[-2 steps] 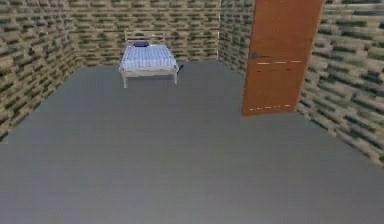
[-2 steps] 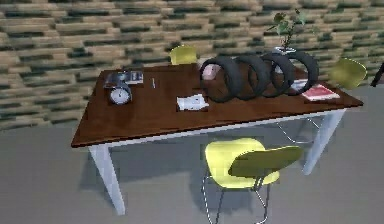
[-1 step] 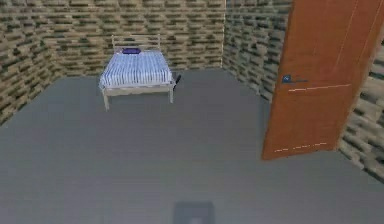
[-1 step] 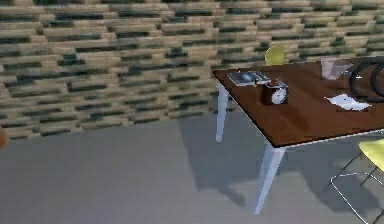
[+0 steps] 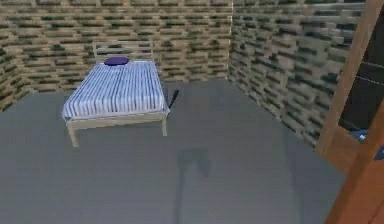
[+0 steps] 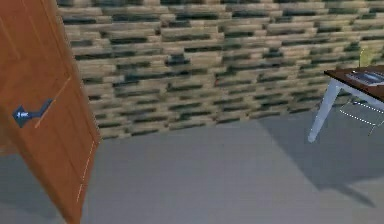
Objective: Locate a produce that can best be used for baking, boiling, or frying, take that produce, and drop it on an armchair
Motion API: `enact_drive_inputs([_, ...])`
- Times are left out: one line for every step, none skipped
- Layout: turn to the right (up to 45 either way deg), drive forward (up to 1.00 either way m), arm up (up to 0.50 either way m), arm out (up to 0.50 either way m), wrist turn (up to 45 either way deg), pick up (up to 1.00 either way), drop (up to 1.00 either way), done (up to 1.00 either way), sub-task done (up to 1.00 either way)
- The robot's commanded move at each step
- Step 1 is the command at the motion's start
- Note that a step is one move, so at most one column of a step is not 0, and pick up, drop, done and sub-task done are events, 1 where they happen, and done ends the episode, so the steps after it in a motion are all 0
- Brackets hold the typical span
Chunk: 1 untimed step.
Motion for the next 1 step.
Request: enact_drive_inputs([0.0,0.9,0.0,0.0,0.0,0.0,0.0,0.0,0.0])
